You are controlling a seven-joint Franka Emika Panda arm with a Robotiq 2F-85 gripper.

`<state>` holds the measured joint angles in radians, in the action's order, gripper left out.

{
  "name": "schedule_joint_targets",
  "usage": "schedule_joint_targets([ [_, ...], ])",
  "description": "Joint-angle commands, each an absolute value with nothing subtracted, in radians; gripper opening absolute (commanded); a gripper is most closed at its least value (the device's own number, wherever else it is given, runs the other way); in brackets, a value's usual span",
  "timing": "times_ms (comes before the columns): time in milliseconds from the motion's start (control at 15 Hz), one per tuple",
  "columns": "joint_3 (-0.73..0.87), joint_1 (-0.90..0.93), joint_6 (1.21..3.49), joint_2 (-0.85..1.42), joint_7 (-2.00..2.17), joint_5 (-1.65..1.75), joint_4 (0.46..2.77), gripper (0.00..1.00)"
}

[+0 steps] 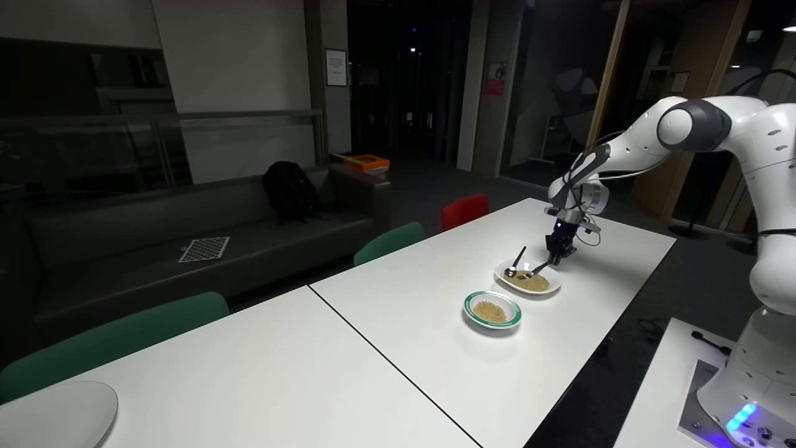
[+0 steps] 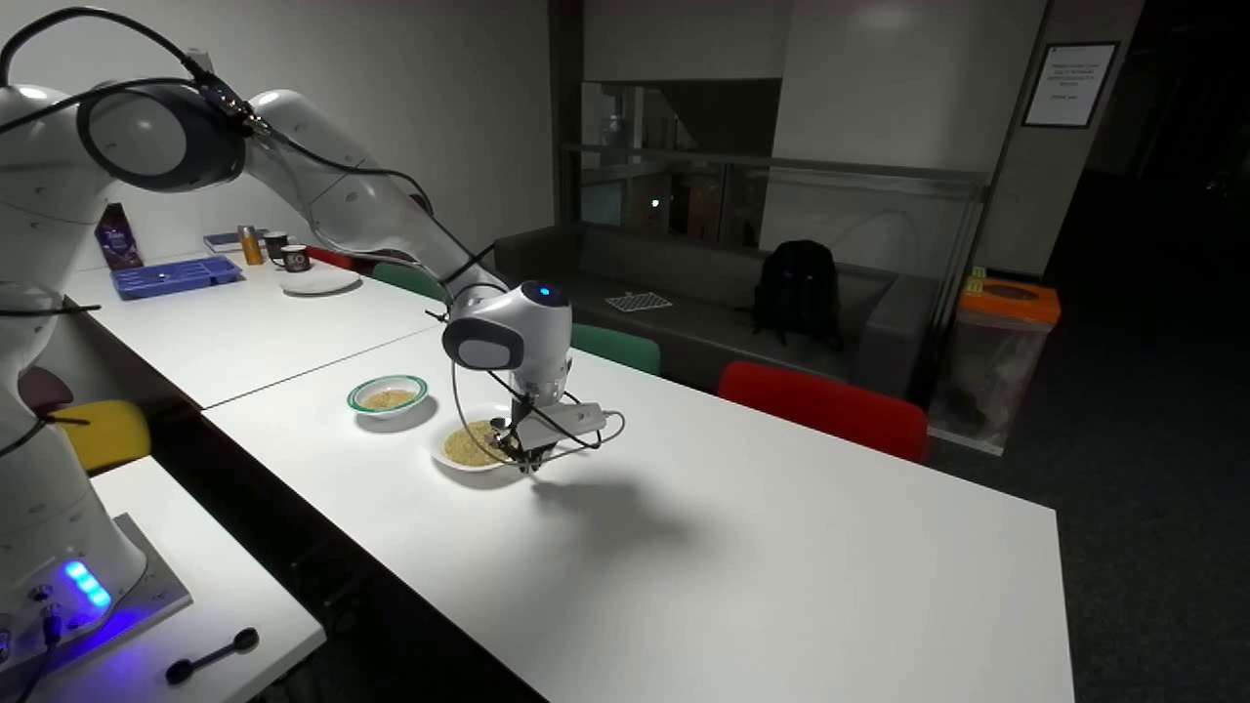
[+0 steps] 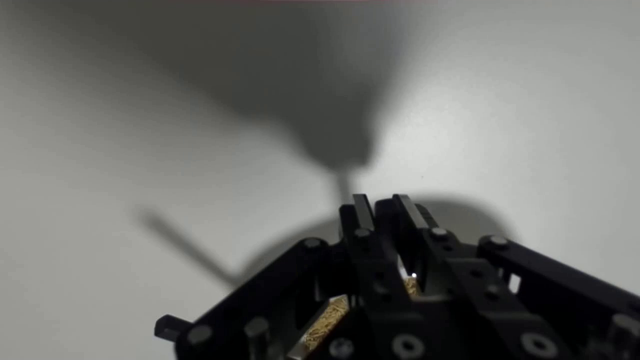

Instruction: Use the fork to stir the bowl

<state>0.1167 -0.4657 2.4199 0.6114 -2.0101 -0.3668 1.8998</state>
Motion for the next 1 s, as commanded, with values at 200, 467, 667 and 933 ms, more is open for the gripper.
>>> schedule_joint_targets([
  [200,0.107,-0.476,2.39,0.592,-1.954,-0.327,1.894,0.03],
  [467,0.107,-0.475,2.388,0.585,-1.939,-0.316,1.896,0.03],
  [667,0.108,-0.47,2.389,0.575,-1.934,-0.305,1.901,0.03],
  [933,0.112,-0.46,2.389,0.558,-1.917,-0.279,1.903,0.03],
])
